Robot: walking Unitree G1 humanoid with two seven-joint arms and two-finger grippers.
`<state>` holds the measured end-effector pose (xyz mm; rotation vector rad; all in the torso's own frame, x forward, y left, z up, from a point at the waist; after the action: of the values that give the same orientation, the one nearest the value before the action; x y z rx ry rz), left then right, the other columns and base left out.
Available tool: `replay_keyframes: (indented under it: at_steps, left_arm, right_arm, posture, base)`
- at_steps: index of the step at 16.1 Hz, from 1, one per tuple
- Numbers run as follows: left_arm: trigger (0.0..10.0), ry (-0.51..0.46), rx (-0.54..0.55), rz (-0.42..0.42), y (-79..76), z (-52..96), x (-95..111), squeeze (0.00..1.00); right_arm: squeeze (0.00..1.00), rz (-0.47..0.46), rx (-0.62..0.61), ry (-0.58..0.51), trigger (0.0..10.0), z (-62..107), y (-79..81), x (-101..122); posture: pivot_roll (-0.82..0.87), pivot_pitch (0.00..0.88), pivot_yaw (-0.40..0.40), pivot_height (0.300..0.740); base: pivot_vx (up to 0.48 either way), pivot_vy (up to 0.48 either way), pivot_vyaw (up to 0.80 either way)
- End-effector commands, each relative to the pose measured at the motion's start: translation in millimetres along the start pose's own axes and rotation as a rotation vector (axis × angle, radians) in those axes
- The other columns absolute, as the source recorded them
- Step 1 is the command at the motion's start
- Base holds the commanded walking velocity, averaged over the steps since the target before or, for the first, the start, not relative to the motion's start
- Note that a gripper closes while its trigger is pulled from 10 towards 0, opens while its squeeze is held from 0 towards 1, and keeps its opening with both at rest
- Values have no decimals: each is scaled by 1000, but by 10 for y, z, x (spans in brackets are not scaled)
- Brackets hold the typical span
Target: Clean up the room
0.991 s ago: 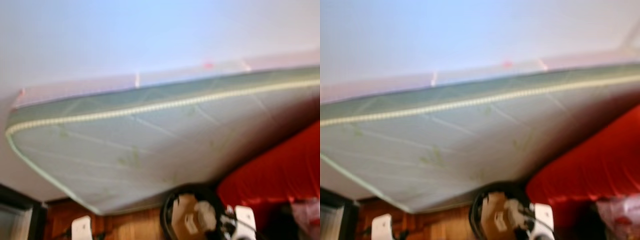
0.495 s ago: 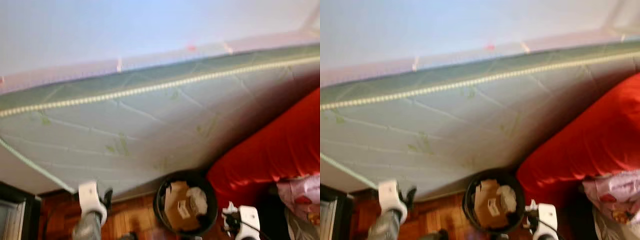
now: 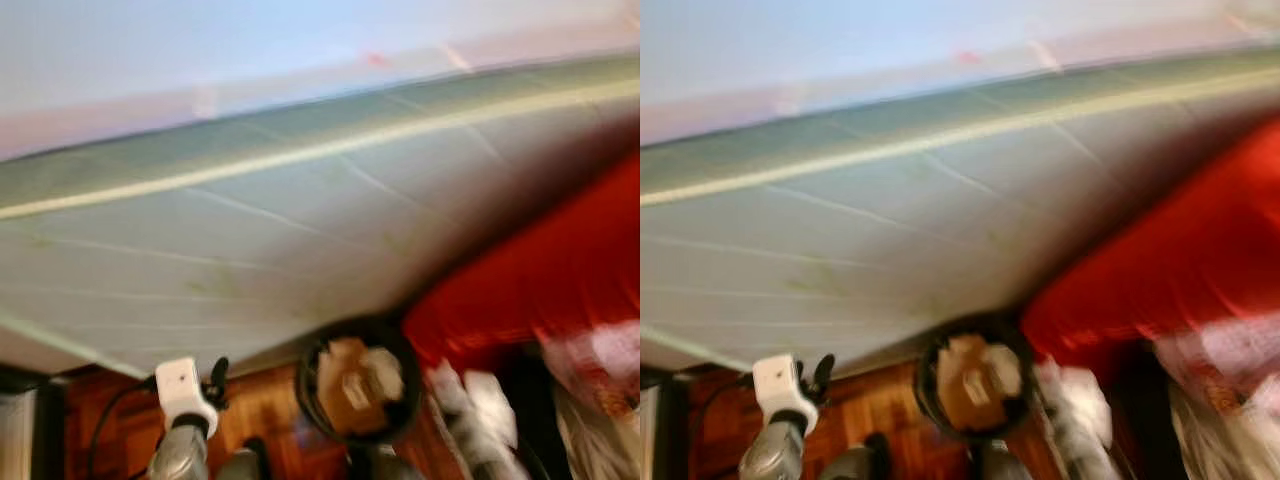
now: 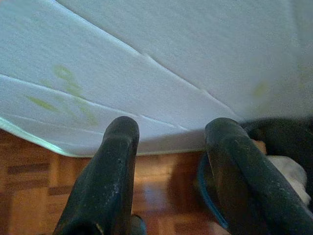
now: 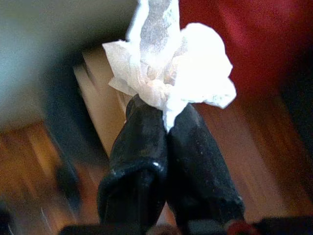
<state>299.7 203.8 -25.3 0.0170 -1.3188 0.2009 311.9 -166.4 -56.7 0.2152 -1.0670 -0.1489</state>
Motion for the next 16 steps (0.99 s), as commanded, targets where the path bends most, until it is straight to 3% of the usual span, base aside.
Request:
replay_keyframes:
  at_steps: [1,3,4,9,10,14,15,16]
  left_arm:
    - [10000,24,-16,-16,-18,136,-139,0]
    - [10000,-4,-13,-55,42,191,-89,0]
    - [10000,-46,-12,-78,68,209,43,0]
    - [10000,-97,-57,-103,-9,111,283,0]
    - [10000,-129,-110,-132,-144,78,422,0]
    - [10000,-118,-127,-128,-188,67,437,0]
    - [10000,-104,-130,-131,-192,93,408,0]
    - [10000,-102,-131,-131,-193,99,404,0]
  right_arm:
    - [0,-1,21,-30,10000,-66,117,126]
    - [0,-79,13,-31,10000,-66,108,111]
    - [0,-123,-2,-25,10000,-55,75,77]
    - [0,-107,-84,9,10000,-16,-59,-18]
    - [0,-137,-117,14,10000,18,-141,-62]
    - [0,-122,-81,25,10000,20,-92,-91]
    - [1000,-174,-44,7,10000,-5,-10,-55]
    - [1000,-178,-32,5,10000,-13,15,-43]
  posture:
    - [112,340,-47,740]
    - [139,343,-44,740]
    - [146,339,-38,740]
    - [134,332,-24,740]
    - [137,335,-18,740]
    - [136,340,-8,740]
    - [138,337,-6,740]
    - [137,338,-6,740]
  base:
    - [0,0,0]
    - [0,0,0]
    - [0,0,0]
    - [0,0,0]
    - [0,0,0]
    - [0,0,0]
    - [0,0,0]
    - [0,0,0]
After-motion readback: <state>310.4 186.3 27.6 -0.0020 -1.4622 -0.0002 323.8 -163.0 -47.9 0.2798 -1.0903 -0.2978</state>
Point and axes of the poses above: a point about 5 cm out from each wrist's last joint towards the gripper, its own z axis pointing back from the gripper into the wrist, its own x axis along the axis of the wrist's last joint, y = z × x, the point moved 6 cm from there along -z, pointing out of the wrist towards the gripper, and after that the axes turned 2 degrees about -z, right-handed, at the moved point
